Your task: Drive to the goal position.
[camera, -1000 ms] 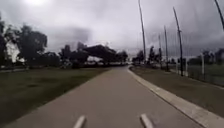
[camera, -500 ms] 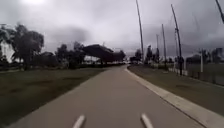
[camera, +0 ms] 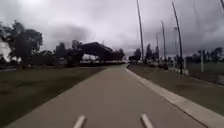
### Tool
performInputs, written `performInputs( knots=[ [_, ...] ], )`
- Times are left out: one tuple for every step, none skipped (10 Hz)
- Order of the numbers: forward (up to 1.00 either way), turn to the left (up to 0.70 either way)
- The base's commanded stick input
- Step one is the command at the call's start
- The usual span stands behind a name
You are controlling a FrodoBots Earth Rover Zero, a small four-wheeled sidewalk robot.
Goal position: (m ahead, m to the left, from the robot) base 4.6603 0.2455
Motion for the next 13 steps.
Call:
performInputs(
  knots=[
    [0.98, 0.01],
    [0.98, 0.01],
    [0.98, 0.01],
    [0.98, 0.01],
    [0.98, 0.01],
    [0.98, 0.01],
    [0.98, 0.01],
    [0.98, 0.01],
    [0.98, 0.01],
    [0.98, 0.01],
    [0.98, 0.01],
    [0.98, 0.01],
    [0.98, 0.01]
  ],
)
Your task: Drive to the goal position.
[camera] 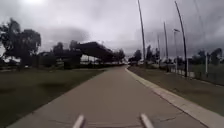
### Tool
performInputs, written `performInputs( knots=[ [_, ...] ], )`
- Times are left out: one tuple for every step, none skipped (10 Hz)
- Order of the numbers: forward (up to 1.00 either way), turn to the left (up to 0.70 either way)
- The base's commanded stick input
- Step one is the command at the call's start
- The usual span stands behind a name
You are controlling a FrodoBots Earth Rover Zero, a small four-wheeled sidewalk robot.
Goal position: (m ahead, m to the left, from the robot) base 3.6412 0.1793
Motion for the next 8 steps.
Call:
performInputs(
  knots=[
    [0.98, -0.01],
    [0.98, -0.04],
    [0.98, -0.07],
    [0.98, -0.11],
    [0.98, -0.14],
    [0.98, -0.15],
    [0.98, -0.16],
    [0.98, -0.16]
  ],
)
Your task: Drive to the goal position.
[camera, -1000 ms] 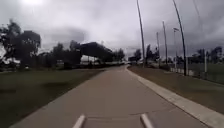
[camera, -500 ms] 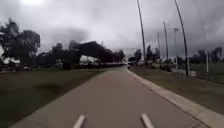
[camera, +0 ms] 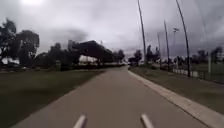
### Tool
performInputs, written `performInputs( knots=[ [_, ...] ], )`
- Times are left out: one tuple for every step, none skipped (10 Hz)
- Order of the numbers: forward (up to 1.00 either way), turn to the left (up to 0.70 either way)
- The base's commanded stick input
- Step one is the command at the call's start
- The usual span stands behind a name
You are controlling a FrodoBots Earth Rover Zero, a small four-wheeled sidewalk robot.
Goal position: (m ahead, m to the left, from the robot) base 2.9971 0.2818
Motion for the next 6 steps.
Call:
performInputs(
  knots=[
    [0.98, -0.19],
    [0.98, -0.19],
    [0.98, -0.19],
    [0.98, -0.18],
    [0.98, -0.18],
    [0.98, -0.18]
  ],
)
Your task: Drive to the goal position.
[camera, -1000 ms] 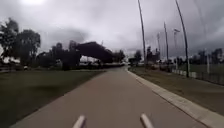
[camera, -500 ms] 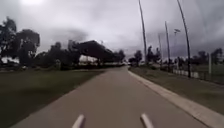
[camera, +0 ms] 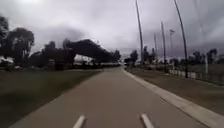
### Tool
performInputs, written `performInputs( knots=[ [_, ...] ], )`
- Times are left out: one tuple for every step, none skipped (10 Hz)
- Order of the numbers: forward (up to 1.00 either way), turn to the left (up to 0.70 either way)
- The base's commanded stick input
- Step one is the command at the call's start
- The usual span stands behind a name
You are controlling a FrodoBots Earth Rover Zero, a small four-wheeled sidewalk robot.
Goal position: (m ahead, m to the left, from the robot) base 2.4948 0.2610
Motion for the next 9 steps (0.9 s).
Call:
performInputs(
  knots=[
    [0.98, -0.18],
    [0.98, -0.18],
    [0.98, 0.01],
    [0.98, 0.01],
    [0.98, 0.05],
    [0.98, 0.18],
    [0.98, 0.37],
    [0.98, 0.39],
    [0.98, 0.37]
  ],
)
